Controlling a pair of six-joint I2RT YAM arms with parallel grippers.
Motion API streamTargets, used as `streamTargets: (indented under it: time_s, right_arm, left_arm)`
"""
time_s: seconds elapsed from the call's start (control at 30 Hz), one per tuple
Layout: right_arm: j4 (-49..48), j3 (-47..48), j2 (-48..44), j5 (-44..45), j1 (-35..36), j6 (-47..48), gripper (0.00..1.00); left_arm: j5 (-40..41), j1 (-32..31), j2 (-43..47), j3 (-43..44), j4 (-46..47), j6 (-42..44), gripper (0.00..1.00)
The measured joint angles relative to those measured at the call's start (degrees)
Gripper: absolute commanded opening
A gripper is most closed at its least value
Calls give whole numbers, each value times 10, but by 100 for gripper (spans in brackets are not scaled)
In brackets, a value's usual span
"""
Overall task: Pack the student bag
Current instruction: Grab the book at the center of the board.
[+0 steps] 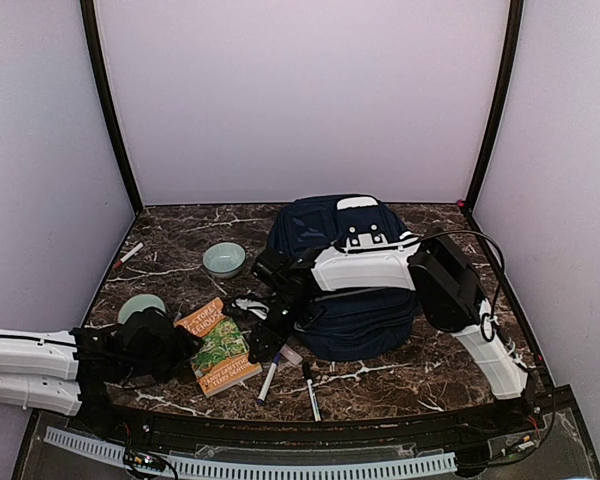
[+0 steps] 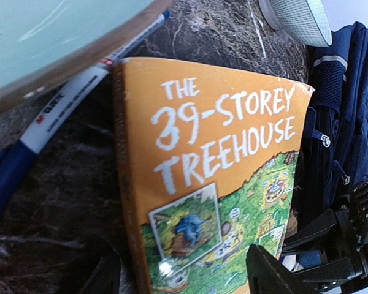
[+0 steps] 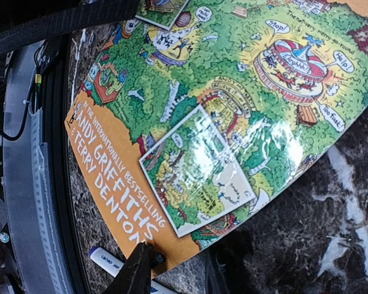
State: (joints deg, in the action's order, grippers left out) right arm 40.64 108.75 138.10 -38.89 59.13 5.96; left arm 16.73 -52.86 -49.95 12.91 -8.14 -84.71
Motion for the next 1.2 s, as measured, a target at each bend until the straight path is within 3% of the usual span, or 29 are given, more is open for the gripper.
streamTargets:
  time_s: [0.57, 0.8, 1.2]
  right_arm:
    - [2, 9, 22, -51, -16, -9, 25]
    - [7, 14, 33, -53, -18, -27, 17]
    - [21, 28, 51, -75, -22, -56, 14]
  left_arm:
    - [0, 40, -113, -16, 213, 181, 67]
    - [-9, 45, -106, -16, 207, 207, 60]
    - [-36, 45, -25, -9, 117, 199, 65]
